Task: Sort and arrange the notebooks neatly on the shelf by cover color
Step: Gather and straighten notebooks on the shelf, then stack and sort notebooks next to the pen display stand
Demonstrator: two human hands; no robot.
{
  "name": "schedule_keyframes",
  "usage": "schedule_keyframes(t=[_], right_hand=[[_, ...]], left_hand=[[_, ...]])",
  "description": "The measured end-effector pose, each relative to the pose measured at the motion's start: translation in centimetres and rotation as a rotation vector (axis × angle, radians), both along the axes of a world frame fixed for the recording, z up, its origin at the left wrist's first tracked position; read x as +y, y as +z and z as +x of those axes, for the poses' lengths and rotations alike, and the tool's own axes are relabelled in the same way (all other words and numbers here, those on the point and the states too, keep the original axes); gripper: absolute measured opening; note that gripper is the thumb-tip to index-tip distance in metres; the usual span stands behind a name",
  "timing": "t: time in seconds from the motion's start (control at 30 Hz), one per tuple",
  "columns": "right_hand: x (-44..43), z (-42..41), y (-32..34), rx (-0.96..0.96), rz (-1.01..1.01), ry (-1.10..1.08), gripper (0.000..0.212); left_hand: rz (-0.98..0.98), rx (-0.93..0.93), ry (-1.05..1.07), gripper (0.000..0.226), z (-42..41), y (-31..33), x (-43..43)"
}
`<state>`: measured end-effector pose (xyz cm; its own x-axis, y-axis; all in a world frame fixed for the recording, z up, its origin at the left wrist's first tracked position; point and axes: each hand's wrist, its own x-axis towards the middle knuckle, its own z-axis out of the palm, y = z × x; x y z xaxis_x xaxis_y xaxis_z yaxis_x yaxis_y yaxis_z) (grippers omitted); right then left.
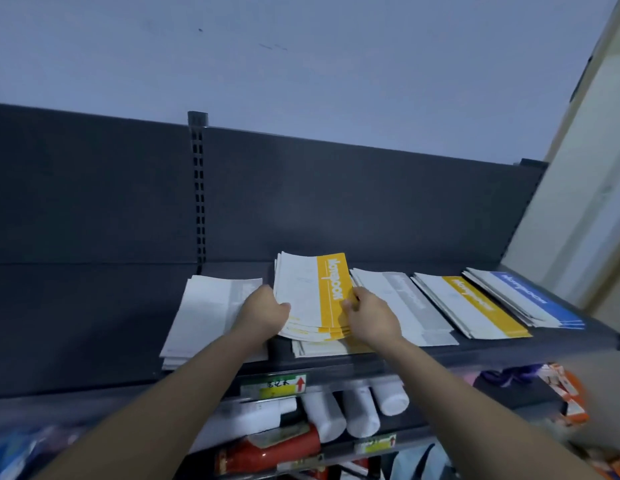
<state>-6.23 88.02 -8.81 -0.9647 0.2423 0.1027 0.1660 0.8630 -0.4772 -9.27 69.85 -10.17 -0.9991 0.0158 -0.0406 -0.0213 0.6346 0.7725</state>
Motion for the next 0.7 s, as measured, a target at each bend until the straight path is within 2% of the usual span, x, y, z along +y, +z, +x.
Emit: schedule_keyframes(t=[0.1, 0.2, 0.43, 0.7], right_hand=[[2.0, -0.2, -0.4, -0.041, 0.091, 0.039, 0.032], [3.1, -0.3, -1.1, -0.054, 0.171, 0.088, 0.03], [3.7, -0.8, -2.0, -0.069, 0.364, 0.144, 0.036], [2.1, -1.6, -0.9, 0.045, 0.346, 0.228, 0.032]], left_hand=[[-0.124, -0.012, 0.014, 0.017, 0.6, -0.3, 1.9], [-0.222, -0.019, 0.022, 0.016, 1.2, -0.5, 2.9], [-0.395, -0.011, 0.038, 0.028, 1.8, -0.6, 3.9], [-0.501, 0.156, 0.105, 0.031, 2.9, 0.6, 2.3]])
